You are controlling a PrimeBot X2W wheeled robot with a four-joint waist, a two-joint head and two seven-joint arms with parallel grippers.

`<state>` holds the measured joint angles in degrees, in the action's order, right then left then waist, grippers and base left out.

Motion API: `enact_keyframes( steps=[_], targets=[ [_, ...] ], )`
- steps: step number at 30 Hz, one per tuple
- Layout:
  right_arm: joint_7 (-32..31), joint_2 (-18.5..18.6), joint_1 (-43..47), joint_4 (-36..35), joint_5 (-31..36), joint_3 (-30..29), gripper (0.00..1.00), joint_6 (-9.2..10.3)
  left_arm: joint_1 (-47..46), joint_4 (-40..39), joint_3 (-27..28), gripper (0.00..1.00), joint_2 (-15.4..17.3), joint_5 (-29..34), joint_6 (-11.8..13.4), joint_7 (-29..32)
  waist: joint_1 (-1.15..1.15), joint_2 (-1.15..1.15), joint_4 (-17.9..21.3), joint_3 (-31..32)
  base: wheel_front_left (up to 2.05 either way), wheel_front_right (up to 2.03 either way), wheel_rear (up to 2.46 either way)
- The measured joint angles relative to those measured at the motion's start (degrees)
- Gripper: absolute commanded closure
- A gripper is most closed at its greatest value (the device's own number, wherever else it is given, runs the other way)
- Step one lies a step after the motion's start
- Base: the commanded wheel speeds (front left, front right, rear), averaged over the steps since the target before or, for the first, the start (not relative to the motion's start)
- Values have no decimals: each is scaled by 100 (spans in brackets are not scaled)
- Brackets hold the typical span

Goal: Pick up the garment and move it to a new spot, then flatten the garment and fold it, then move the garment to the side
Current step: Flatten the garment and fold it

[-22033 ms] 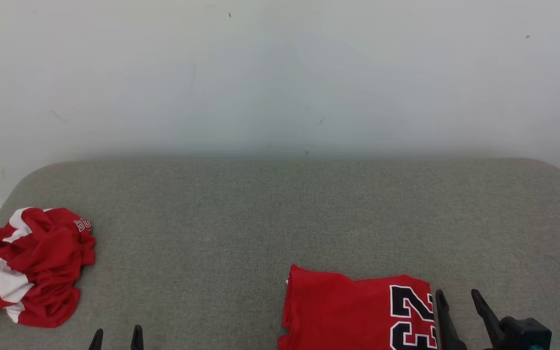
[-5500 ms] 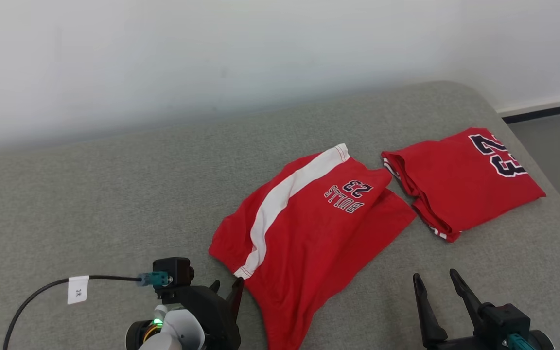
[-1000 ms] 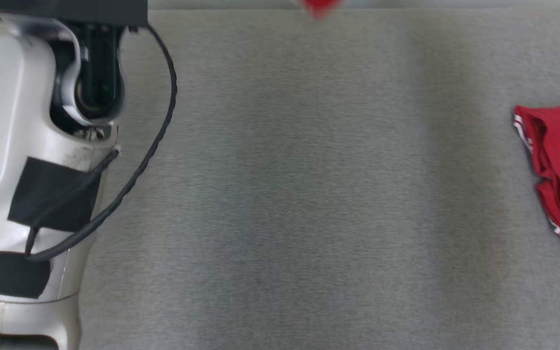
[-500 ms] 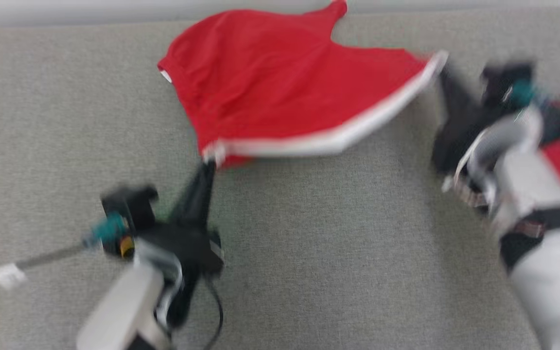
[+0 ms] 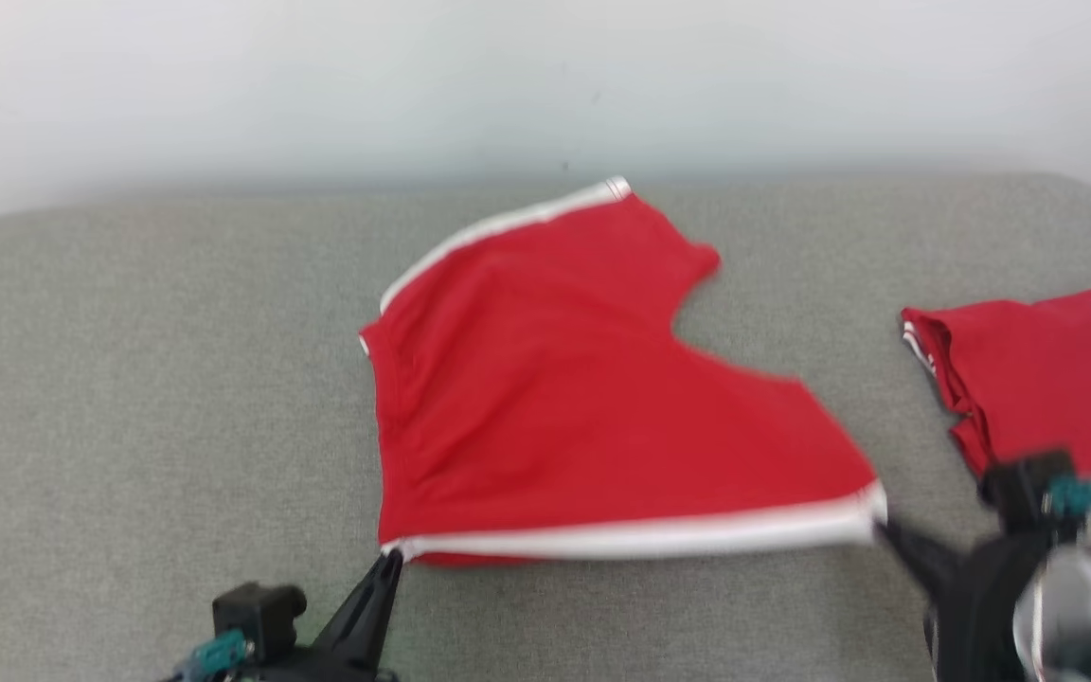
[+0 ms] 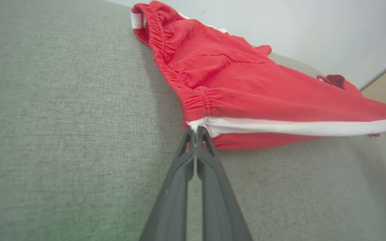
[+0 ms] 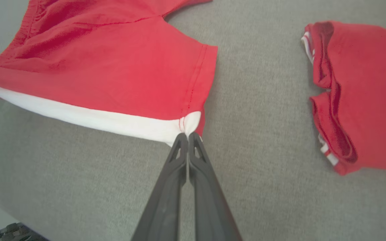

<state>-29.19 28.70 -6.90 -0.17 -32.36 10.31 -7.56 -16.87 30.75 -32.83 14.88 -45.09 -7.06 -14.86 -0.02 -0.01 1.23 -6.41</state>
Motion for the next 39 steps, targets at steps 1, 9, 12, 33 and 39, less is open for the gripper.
enact_keyframes(
  steps=[1,9,12,33,39],
  targets=[
    [-332,-1,311,-227,-1,-104,100,0,79,-47,-20,100,55,29,16,1,0,0,0,71,0,0,0],
    [-1745,-672,2078,-1728,-21,-1091,100,0,859,-667,-330,100,662,346,260,301,0,0,38,388,0,0,0],
    [-2100,-1011,2572,-1951,-53,-1148,100,1,1156,-940,-454,100,893,386,294,476,0,0,30,380,0,0,0],
    [-452,-309,-427,-159,350,-187,100,1,-107,-1037,-215,100,-109,-3,716,749,3,2,-505,207,0,0,0],
    [160,-282,-1602,1088,644,31,100,1,-825,-544,-194,100,-472,5,868,892,3,2,-669,-45,0,0,0]
  ],
)
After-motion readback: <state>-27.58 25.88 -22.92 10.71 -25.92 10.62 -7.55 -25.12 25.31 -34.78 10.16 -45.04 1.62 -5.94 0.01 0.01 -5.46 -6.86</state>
